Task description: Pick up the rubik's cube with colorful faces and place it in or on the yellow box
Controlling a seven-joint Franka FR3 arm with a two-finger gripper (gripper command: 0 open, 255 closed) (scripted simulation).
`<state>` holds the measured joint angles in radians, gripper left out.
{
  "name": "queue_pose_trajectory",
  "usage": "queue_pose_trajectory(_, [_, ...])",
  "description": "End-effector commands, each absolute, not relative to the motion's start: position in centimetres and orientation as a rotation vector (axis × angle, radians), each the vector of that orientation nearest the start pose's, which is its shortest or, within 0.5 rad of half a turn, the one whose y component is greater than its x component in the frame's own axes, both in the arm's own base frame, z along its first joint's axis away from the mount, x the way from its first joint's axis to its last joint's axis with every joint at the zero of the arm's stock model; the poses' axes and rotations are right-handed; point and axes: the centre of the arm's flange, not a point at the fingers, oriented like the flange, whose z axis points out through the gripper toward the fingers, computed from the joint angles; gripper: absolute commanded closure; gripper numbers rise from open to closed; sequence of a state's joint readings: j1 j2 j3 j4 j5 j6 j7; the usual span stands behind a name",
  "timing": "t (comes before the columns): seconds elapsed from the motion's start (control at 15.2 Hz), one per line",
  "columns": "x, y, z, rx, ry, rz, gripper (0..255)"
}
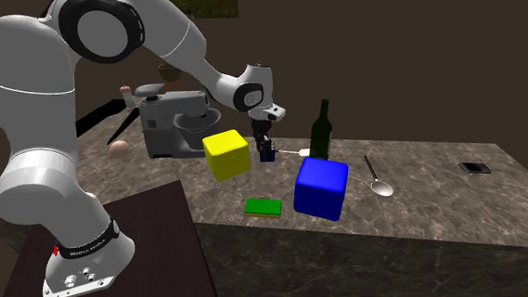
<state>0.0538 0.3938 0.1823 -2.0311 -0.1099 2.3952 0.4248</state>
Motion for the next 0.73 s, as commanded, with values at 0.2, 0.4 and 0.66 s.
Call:
queue_pose_trajectory(0.2, [58.0, 13.7, 28.0, -3.146, 0.189, 0.030, 255])
queue_pose_trajectory(0.4, [58.0, 13.7, 29.6, -3.146, 0.189, 0.030, 255])
queue_pose_trajectory(0.66, [58.0, 13.7, 31.7, -3.146, 0.189, 0.030, 255])
